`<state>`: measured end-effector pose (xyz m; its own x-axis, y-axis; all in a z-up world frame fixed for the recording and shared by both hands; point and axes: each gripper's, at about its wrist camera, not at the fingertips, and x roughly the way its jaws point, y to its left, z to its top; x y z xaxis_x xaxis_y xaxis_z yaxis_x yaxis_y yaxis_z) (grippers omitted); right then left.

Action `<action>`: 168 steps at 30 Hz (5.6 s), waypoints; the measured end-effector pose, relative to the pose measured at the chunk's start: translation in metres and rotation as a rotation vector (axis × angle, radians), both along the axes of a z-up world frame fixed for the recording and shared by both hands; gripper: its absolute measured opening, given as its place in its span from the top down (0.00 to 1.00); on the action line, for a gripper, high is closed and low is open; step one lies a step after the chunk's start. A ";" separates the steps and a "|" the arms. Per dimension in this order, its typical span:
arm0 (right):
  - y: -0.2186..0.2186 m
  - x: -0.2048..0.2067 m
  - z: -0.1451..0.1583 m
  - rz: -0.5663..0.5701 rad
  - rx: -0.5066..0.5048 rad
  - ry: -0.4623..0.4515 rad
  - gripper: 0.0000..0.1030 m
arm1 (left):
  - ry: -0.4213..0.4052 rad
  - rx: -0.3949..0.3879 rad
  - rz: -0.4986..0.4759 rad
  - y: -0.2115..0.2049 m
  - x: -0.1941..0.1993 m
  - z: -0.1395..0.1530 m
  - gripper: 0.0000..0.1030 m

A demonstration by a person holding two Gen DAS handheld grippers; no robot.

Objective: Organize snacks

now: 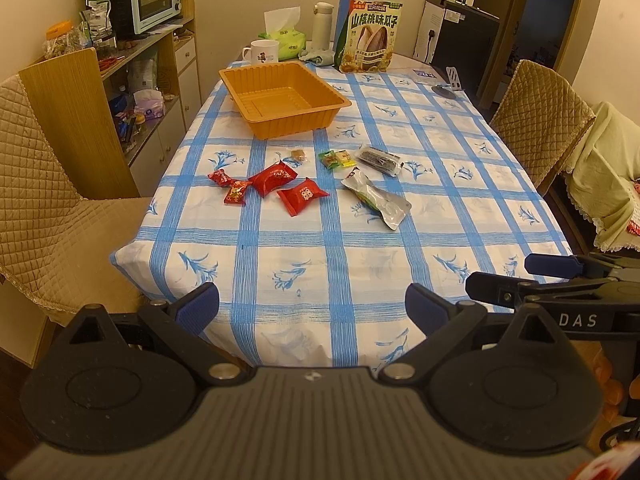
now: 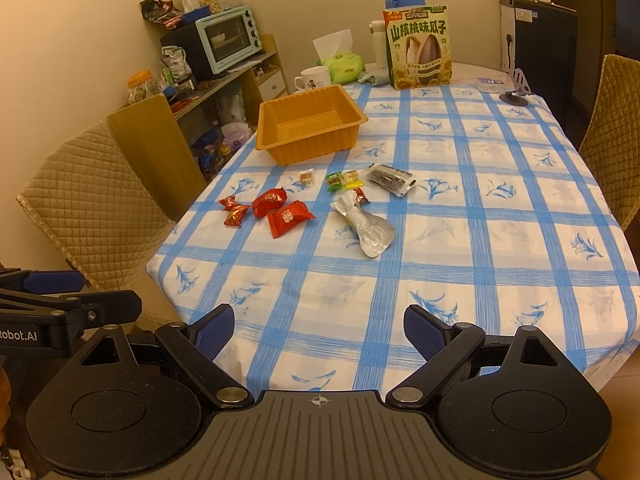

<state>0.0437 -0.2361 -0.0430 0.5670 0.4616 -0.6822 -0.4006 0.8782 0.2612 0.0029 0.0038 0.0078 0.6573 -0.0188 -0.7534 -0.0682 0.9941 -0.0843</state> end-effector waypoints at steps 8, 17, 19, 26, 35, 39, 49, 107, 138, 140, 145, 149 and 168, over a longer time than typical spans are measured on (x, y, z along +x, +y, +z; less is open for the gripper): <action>-0.001 0.000 0.000 0.000 0.007 -0.001 0.11 | -0.002 0.002 0.002 0.002 0.002 0.004 0.04; -0.003 0.001 0.000 0.001 0.009 -0.002 0.11 | -0.003 0.004 0.005 0.001 0.004 0.006 0.04; -0.004 0.001 0.000 -0.001 0.010 -0.001 0.11 | -0.007 0.001 0.003 0.001 0.003 0.006 0.04; -0.001 0.008 -0.004 -0.015 0.020 0.004 0.11 | -0.042 0.019 0.039 0.016 0.006 0.004 0.04; -0.018 0.037 -0.028 -0.047 0.040 -0.015 0.11 | -0.076 0.062 0.093 0.059 0.033 -0.017 0.04; -0.017 0.057 -0.041 -0.052 0.039 -0.025 0.11 | -0.076 0.067 0.090 0.076 0.053 -0.033 0.04; 0.011 0.114 -0.073 0.000 0.005 -0.071 0.13 | -0.064 0.079 0.051 0.110 0.120 -0.072 0.07; 0.053 0.189 -0.101 0.045 -0.134 -0.061 0.74 | 0.048 0.110 -0.191 0.110 0.248 -0.157 0.82; 0.158 0.360 -0.038 0.055 0.117 -0.094 0.74 | -0.151 0.035 -0.190 0.129 0.387 -0.060 0.82; 0.166 0.377 -0.038 0.051 0.126 -0.095 0.74 | -0.145 0.026 -0.183 0.132 0.402 -0.062 0.82; 0.187 0.413 -0.046 0.051 0.108 -0.088 0.74 | -0.130 0.011 -0.176 0.141 0.429 -0.070 0.82; 0.199 0.433 -0.059 0.046 0.084 -0.076 0.74 | -0.110 0.000 -0.178 0.147 0.446 -0.078 0.82; 0.194 0.452 -0.076 -0.053 0.058 -0.009 0.60 | -0.080 -0.035 -0.207 0.149 0.474 -0.095 0.82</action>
